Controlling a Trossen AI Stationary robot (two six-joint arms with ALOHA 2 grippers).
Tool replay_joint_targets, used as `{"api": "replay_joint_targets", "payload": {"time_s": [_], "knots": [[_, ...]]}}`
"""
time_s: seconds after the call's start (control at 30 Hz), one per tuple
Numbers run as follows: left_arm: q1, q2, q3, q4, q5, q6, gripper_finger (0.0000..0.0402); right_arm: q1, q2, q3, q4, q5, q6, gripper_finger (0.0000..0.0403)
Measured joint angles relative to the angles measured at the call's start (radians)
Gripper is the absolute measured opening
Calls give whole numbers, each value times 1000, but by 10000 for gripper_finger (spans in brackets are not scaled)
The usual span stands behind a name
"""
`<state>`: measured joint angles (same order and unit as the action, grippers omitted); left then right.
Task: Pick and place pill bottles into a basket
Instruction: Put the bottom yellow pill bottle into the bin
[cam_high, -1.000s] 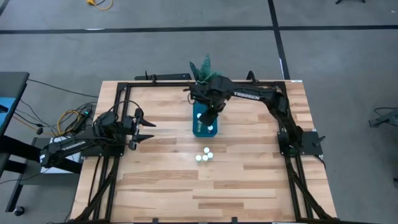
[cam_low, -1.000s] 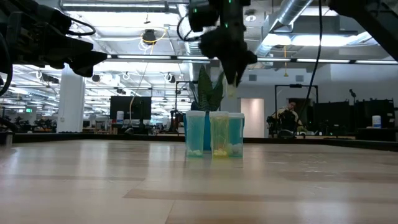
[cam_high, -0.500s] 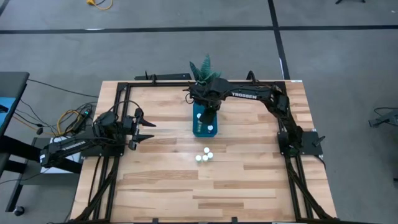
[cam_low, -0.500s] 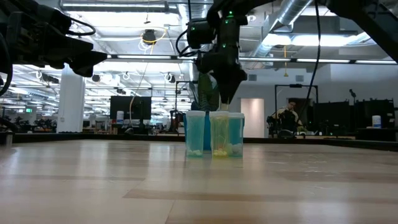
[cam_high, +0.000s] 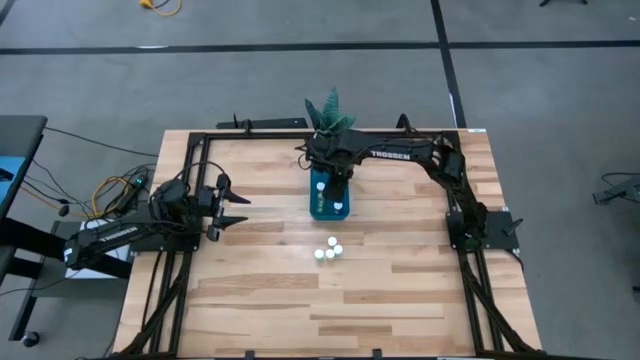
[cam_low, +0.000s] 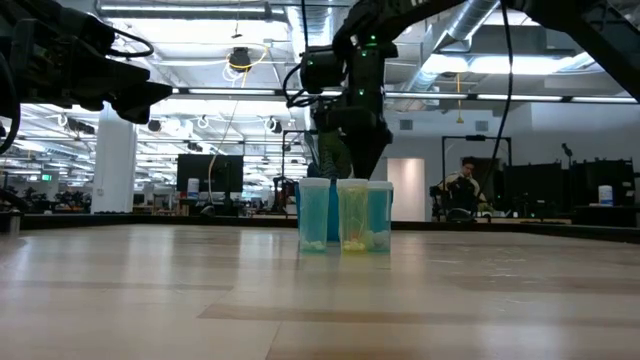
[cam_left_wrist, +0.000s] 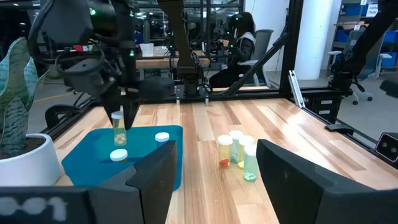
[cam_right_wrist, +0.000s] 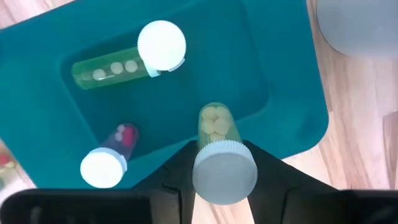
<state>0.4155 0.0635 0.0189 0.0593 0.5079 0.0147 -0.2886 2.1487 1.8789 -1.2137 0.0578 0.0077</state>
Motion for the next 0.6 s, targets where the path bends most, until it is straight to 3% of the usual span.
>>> {"api": "replay_joint_targets", "payload": {"time_s": [0.33,0.6], "knots": [[0,0,0,0,0,0,213,8,20,1,17,63,-68,104],[0,0,0,0,0,0,213,29,64,-1,21,52,-93,104]]}}
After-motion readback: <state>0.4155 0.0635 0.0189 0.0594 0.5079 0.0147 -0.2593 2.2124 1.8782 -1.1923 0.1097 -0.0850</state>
